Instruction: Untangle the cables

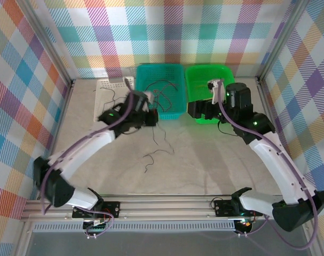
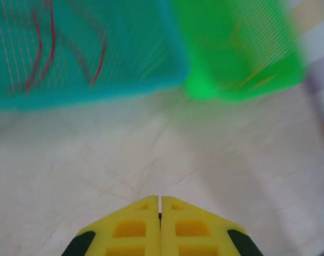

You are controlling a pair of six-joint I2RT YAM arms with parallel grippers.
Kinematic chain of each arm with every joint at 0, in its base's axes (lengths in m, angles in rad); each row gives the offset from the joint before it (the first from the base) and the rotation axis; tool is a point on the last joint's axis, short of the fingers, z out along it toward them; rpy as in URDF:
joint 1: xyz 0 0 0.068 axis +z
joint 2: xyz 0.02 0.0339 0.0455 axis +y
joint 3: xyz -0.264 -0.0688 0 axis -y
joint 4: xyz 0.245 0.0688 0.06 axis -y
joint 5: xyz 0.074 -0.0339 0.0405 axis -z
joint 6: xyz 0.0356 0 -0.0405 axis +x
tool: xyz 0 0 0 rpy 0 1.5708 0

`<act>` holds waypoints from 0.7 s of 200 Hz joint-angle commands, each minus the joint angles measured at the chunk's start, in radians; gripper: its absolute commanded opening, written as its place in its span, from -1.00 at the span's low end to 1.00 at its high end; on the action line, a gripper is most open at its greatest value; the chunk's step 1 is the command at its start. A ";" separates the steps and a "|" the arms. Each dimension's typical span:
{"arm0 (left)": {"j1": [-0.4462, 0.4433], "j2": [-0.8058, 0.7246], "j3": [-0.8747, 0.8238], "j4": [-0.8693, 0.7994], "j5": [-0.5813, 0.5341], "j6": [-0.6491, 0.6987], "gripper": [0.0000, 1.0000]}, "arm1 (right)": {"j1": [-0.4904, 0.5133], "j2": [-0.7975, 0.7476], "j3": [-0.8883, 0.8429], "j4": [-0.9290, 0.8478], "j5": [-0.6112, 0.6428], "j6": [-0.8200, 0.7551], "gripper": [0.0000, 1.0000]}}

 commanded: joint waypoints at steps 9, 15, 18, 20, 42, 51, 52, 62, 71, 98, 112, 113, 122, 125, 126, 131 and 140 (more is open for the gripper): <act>0.112 -0.078 0.231 -0.222 -0.009 0.050 -1.00 | 0.006 -0.043 -0.035 0.057 0.032 0.041 0.65; 0.141 -0.078 0.287 -0.242 -0.003 0.057 -1.00 | 0.006 -0.045 -0.035 0.056 0.029 0.044 0.65; 0.157 -0.076 0.313 -0.253 0.004 0.059 -1.00 | 0.006 -0.046 -0.036 0.053 0.028 0.045 0.65; 0.167 -0.075 0.326 -0.259 0.007 0.060 -1.00 | 0.006 -0.047 -0.035 0.053 0.027 0.046 0.65; 0.280 -0.033 0.514 -0.301 0.071 0.060 -1.00 | 0.006 -0.050 -0.029 0.057 0.012 0.059 0.65; 0.319 -0.007 0.588 -0.312 0.092 0.058 -1.00 | 0.006 -0.048 -0.022 0.057 0.007 0.062 0.65; 0.322 -0.003 0.592 -0.314 0.093 0.057 -1.00 | 0.006 -0.048 -0.021 0.057 0.006 0.062 0.65; 0.357 0.028 0.676 -0.322 0.111 0.043 -1.00 | 0.006 -0.046 -0.013 0.057 0.001 0.066 0.65; 0.391 0.054 0.747 -0.315 0.139 0.022 -1.00 | 0.006 -0.042 -0.005 0.054 -0.003 0.067 0.64; 0.469 0.169 1.045 -0.314 0.143 -0.015 -1.00 | 0.006 -0.028 0.019 0.048 -0.021 0.070 0.64; 0.507 0.213 1.134 -0.270 0.136 -0.041 -1.00 | 0.008 -0.021 0.022 0.051 -0.031 0.069 0.64; 0.510 0.212 1.133 -0.262 0.137 -0.045 -1.00 | 0.008 -0.021 0.022 0.052 -0.032 0.070 0.64; 0.536 0.214 1.132 -0.205 0.142 -0.065 -1.00 | 0.008 -0.019 0.022 0.050 -0.038 0.069 0.64; 0.543 0.215 1.137 -0.189 0.143 -0.068 -1.00 | 0.008 -0.019 0.022 0.048 -0.039 0.068 0.65; 0.545 0.217 1.138 -0.183 0.142 -0.069 -1.00 | 0.008 -0.018 0.022 0.048 -0.040 0.068 0.64; 0.556 0.224 1.148 -0.160 0.143 -0.070 -1.00 | 0.008 -0.018 0.022 0.046 -0.042 0.067 0.64; 0.572 0.231 1.160 -0.121 0.124 -0.070 -1.00 | 0.009 -0.016 0.025 0.038 -0.047 0.061 0.64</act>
